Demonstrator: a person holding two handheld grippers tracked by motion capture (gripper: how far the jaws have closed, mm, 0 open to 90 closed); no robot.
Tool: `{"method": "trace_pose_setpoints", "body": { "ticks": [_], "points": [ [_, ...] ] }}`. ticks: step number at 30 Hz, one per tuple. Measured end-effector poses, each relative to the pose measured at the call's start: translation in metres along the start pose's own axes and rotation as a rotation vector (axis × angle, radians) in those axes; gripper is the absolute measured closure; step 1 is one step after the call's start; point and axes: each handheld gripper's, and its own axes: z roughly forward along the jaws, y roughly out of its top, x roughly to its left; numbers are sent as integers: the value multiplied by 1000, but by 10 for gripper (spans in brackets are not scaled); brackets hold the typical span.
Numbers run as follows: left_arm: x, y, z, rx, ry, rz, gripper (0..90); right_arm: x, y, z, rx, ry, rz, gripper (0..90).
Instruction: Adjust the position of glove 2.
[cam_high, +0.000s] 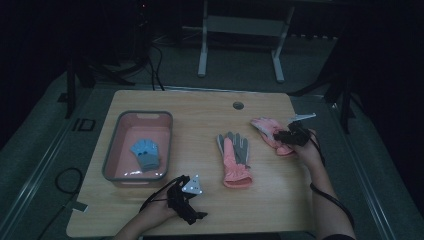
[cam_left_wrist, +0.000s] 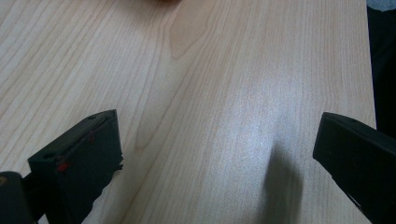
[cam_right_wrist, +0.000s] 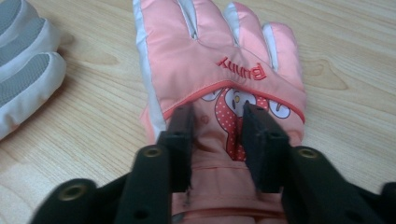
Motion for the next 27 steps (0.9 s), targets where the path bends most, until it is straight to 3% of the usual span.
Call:
{"method": "trace_pose_setpoints", "body": {
  "ticks": [5,7,11,16,18,20,24,25,27],
  "points": [
    [0,0,0,-3,2,-3,14,3,0,0,8,-26,8,840],
    [0,0,0,-5,2,-6,14,5,-1,-1,-5,-36,50,874],
    [1,0,-1,-14,0,-15,14,7,-4,-5,-36,-44,129,891],
    [0,1,-2,-19,-4,-12,14,23,1,-28,-51,-150,181,893],
    [0,1,-3,-19,-3,-4,14,25,1,-33,-67,-160,201,893],
    [0,1,-4,-21,-2,-3,14,35,0,-50,-116,-203,236,893],
    [0,2,-5,-24,7,-2,14,46,-6,-65,-135,-230,286,893],
    [0,2,-6,-24,11,-1,13,56,-11,-74,-141,-242,334,893],
    [0,3,-6,-30,12,0,14,66,-16,-79,-137,-259,349,893]
  ]
}}
